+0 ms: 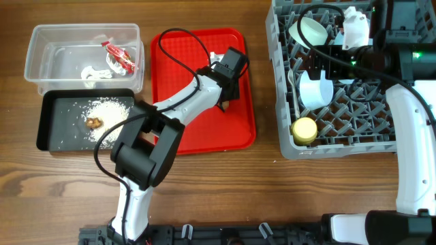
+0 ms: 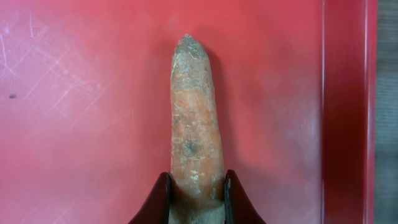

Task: Sort waste into correct bins and load items into the dishwasher rack
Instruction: 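Reach the left gripper to the carrot on the red tray and grasp it, then carry the carrot left and drop it onto the black tray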

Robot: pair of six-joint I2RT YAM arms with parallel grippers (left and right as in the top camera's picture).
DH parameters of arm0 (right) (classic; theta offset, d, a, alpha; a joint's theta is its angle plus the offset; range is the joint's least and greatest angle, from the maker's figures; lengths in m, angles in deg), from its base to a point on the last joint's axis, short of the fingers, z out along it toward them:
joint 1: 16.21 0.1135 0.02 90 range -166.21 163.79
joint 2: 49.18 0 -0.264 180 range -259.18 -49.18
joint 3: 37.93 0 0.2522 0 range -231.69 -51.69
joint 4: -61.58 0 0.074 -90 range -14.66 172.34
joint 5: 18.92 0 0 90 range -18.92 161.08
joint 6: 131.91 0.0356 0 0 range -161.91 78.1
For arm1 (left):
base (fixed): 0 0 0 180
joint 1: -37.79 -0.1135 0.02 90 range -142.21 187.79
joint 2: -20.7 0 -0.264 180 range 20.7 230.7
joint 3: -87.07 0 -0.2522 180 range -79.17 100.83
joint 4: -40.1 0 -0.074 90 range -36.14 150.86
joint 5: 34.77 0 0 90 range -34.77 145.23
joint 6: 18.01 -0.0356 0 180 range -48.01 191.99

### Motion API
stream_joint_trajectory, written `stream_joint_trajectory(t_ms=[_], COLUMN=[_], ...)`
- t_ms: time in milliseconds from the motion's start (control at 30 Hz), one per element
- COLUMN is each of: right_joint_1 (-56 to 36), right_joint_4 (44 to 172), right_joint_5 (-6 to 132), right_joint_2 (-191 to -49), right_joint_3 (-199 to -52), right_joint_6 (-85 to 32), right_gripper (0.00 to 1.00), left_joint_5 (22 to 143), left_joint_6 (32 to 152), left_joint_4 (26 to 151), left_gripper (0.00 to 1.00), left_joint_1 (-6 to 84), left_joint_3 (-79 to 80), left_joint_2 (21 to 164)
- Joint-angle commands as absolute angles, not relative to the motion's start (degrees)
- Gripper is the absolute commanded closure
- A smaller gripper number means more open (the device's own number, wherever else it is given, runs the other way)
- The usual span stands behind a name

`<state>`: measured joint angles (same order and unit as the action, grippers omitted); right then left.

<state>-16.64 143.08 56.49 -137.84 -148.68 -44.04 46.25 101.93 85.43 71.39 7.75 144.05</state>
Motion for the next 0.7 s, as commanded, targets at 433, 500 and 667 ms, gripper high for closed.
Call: stream_joint_trajectory(t_ms=[433, 500, 667], right_joint_1=[-16.7, -16.7, -16.7], right_joint_4=[144.7, 144.66, 144.42], right_joint_5=[55.53, 55.55, 55.53], right_joint_2=[-138.32, -138.32, -138.32], right_joint_3=[-148.7, -148.7, -148.7], right_joint_6=[-43.23, -43.25, -43.21], right_gripper=[0.0, 0.0, 0.0], left_joint_5=[45.1, 45.1, 45.1], left_joint_6=[103.37, 107.09, 122.52], left_joint_4=[111.64, 113.34, 116.34], left_gripper=[0.96, 0.96, 0.96], left_joint_1=[43.26, 37.36, 26.76], left_joint_3=[8.43, 8.43, 6.11], left_joint_2=[115.54, 114.56, 115.46])
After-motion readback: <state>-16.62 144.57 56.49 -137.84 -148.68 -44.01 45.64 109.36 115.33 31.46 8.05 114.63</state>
